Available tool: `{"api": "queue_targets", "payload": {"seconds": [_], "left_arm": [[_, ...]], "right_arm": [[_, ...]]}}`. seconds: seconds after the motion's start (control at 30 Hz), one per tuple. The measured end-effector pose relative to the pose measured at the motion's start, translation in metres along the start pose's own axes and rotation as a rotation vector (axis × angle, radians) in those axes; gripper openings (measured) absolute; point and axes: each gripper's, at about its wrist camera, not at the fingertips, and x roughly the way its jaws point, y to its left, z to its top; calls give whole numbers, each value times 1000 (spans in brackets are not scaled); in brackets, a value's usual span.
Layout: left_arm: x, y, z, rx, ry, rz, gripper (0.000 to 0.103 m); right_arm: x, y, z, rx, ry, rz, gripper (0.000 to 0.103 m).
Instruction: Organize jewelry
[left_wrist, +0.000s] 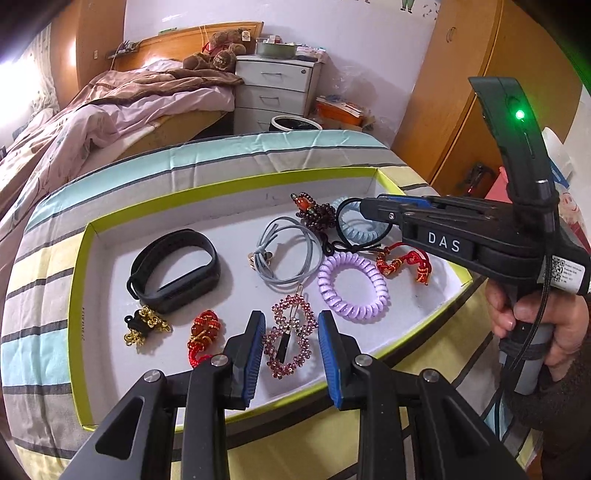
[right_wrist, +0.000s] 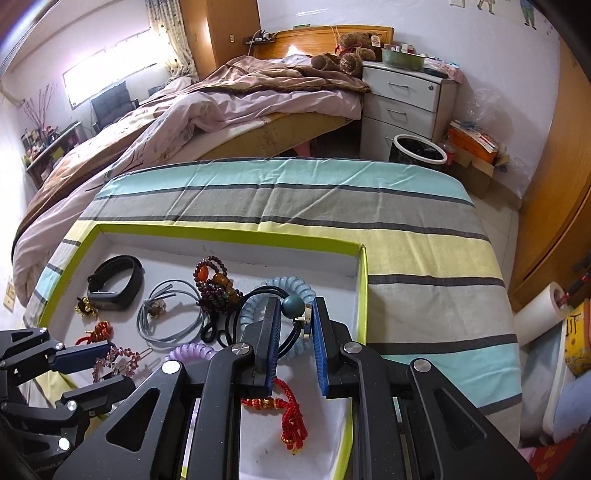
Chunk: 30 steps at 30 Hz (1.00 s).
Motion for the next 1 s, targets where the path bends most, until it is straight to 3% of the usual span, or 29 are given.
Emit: {"api": "queue_targets", "payload": {"seconds": [0.4,0.57,1.0], "left_arm": [[3,3,3,-11,3,1,32],[0,2,3,-5,-3,-1,43],[-16,-4,-1,-14,-33,23,44]], "right_arm": [[2,3,-1,-29,-1,-14,18],[1,6,-2,-37,-7,4,35],[-15,9,-5,-11,-49,30,35]]}}
